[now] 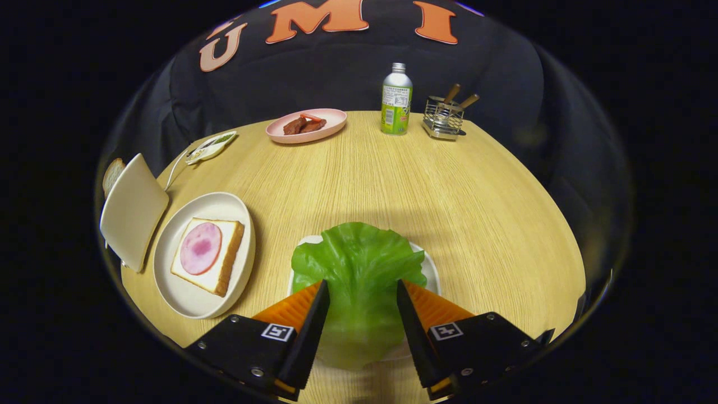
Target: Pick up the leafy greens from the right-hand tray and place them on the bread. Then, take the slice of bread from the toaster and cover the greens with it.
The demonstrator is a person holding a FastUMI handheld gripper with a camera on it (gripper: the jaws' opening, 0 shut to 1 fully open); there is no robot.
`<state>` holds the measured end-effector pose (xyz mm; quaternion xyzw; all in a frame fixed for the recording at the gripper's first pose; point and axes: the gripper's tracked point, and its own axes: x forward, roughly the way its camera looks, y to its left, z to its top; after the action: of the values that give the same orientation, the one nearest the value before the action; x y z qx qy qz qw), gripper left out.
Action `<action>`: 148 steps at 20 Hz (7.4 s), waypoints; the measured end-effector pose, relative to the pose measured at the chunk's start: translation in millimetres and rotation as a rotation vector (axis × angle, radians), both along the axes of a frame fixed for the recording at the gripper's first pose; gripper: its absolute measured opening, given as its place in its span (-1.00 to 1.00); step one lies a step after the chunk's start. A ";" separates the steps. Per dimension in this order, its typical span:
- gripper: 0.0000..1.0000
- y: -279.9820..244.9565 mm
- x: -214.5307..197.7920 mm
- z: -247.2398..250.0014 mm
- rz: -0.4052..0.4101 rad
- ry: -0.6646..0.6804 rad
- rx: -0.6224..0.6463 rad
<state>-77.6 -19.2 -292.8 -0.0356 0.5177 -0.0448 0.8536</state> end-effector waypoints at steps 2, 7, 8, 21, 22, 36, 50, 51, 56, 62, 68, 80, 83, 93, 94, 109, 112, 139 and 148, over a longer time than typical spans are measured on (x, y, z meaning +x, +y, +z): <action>0.33 2.0 1.0 -2.7 0.009 0.004 0.005; -0.29 10.9 2.4 -0.1 0.050 -0.013 0.001; -0.48 12.6 3.0 0.5 0.055 -0.023 0.002; -0.98 13.7 20.5 33.1 -0.009 -0.172 0.106; -0.98 13.0 20.8 35.5 -0.012 -0.180 0.109; -0.99 97.2 48.7 106.1 0.161 -0.346 0.228; -0.99 202.1 46.2 92.7 0.331 -0.286 0.397; -0.99 205.1 42.2 87.8 0.339 -0.274 0.405; -0.98 224.6 40.0 61.2 0.366 -0.213 0.430; -0.93 217.3 43.2 33.5 0.333 -0.180 0.403; -0.55 206.5 40.9 20.6 0.337 -0.154 0.317; 0.62 197.5 70.2 74.9 0.307 -0.219 0.222; 0.69 212.6 81.6 108.5 0.322 -0.234 0.245; 0.79 325.6 105.6 208.3 0.414 -0.175 0.380; 0.79 334.7 106.4 210.9 0.425 -0.157 0.384; 0.95 456.6 86.3 174.0 0.561 0.146 0.391; 0.91 465.5 85.4 161.7 0.554 0.184 0.389; -0.77 439.8 94.4 190.1 0.413 0.102 0.575; -0.78 396.7 82.6 226.0 0.427 0.024 0.696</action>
<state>5.0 377.5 -66.8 0.1482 0.4930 0.3115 0.7987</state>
